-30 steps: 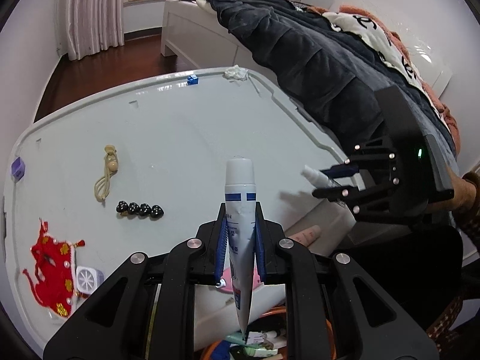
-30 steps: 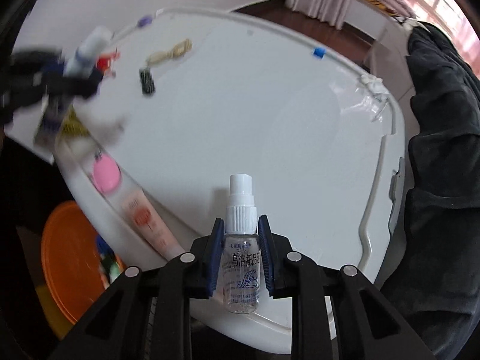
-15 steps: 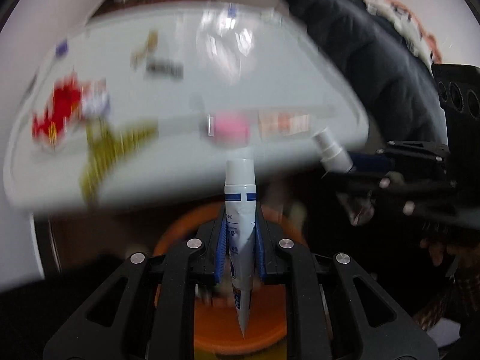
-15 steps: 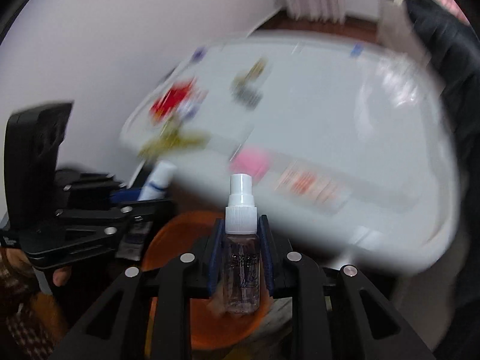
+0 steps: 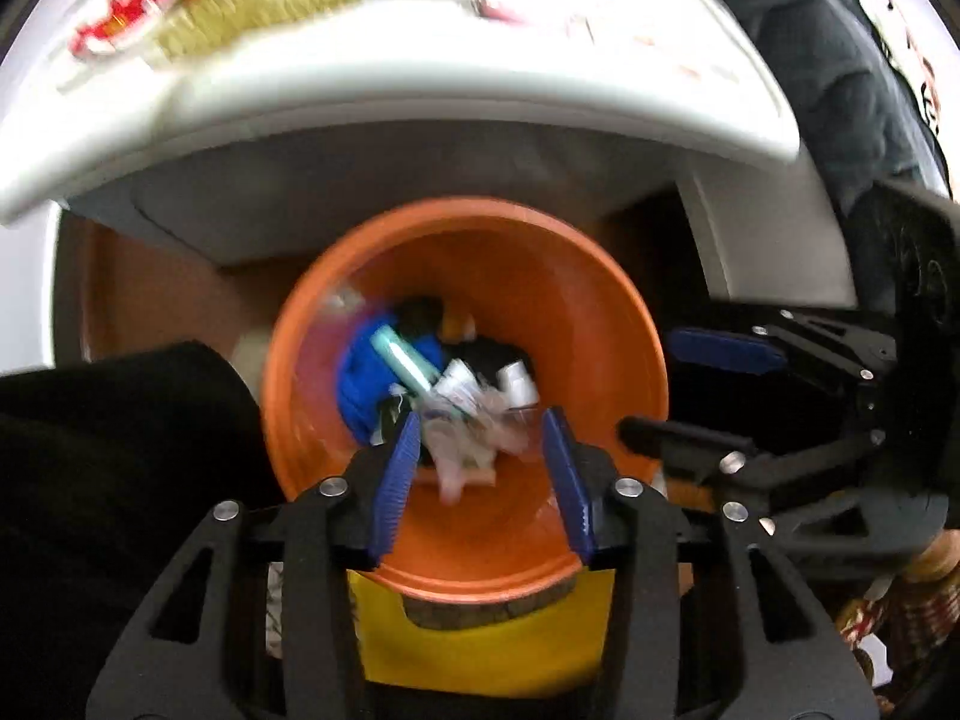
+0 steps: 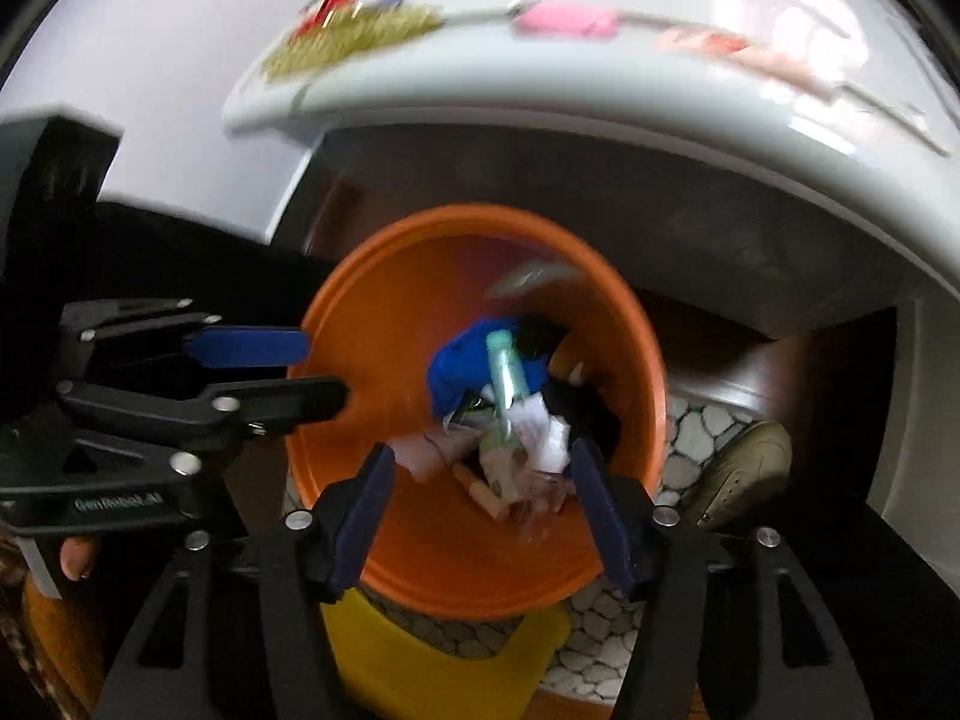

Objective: Collect trash
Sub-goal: 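Grasp the red knitted ornament with the left gripper while the right grasps the beige beaded cord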

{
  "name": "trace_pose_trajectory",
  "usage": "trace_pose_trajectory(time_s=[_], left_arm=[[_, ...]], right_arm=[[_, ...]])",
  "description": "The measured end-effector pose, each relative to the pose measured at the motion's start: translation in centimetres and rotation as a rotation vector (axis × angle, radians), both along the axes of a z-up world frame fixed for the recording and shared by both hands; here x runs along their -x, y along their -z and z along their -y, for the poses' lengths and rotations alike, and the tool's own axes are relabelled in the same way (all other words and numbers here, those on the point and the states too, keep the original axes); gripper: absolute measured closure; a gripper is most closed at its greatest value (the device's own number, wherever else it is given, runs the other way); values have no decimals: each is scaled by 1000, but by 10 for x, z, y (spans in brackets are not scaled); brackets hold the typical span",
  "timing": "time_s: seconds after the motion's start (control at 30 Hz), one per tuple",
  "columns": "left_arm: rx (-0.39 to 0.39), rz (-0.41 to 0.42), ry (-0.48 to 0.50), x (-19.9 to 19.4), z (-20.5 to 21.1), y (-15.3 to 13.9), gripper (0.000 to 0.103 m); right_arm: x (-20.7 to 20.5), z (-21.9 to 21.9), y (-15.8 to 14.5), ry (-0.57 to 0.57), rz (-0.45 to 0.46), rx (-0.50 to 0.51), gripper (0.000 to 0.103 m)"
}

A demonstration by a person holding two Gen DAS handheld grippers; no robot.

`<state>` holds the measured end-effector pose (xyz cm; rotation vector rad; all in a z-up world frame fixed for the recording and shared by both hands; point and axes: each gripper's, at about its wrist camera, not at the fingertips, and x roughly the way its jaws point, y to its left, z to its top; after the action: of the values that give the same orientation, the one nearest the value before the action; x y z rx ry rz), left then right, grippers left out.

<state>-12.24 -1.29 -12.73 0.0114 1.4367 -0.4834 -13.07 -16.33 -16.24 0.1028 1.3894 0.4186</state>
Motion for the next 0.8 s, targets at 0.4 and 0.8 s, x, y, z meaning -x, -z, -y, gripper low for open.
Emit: trace_pose_trajectory(time_s=[0.4, 0.8], left_arm=[[-121, 405, -171, -45, -31, -85, 58], [-181, 558, -245, -85, -19, -126, 49]], right_arm=[[-34, 27, -67, 93, 268, 21, 32], [-94, 36, -133, 201, 471, -62, 21]])
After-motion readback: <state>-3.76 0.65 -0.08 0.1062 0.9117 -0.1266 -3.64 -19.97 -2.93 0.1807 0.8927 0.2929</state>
